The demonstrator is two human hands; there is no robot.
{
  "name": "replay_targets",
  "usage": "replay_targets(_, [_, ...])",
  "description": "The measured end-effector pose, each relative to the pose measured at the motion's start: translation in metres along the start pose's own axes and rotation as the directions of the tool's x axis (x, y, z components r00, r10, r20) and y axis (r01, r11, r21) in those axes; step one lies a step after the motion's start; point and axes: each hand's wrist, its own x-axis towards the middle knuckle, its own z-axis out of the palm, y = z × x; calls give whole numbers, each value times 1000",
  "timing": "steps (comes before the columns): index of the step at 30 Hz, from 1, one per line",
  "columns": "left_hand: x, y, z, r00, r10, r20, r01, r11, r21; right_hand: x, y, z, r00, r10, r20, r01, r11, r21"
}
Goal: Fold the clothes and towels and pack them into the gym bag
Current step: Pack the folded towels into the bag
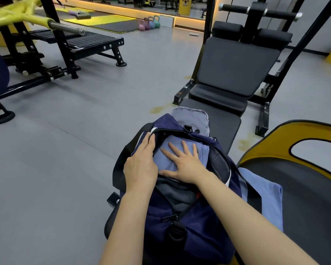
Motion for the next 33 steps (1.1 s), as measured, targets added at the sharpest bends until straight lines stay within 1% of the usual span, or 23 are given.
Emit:
replay_targets(4, [-1,0,0,1000,2,-13,-2,1000,1,16,4,-3,1000,20,-5,-21,998,-60])
replay_targets(12, [-1,-3,0,1000,-2,-14,2,1000,0,19,5,1,1000,0,27,2,998,-59])
replay_targets(14, [0,-4,2,1000,-3,2,3,1000,-13,12,5,0,1000,4,17,-3,999,-33])
replay_targets(18, [0,-5,6,999,-18,36,18,1000,-5,-6,7,3,990,105,-93,-103,994,26])
replay_targets(19, [0,-5,6,999,-22,45,22,1000,-1,-9,8,5,987,128,-95,-125,992,32])
replay_targets(21, [0,-3,6,998,-28,65,27,1000,10,-13,8,7,985,167,-49,-163,984,76])
replay_targets(23, [-1,-2,5,997,-29,75,28,999,19,-12,7,8,985,170,-13,-167,978,123])
replay_targets(27, [-1,0,5,996,-27,87,26,999,20,-7,4,9,992,125,-1,-125,990,59])
replay_targets(31, [1,-3,5,997,-30,71,29,1000,7,-4,7,-4,991,108,84,-108,994,-6])
replay_targets(32, [2,-3,6,997,-29,69,29,1000,3,-2,6,-9,991,113,70,-112,994,-13])
replay_targets(33, [2,-3,6,997,-30,66,30,1000,0,1,5,-13,994,113,16,-112,994,-18])
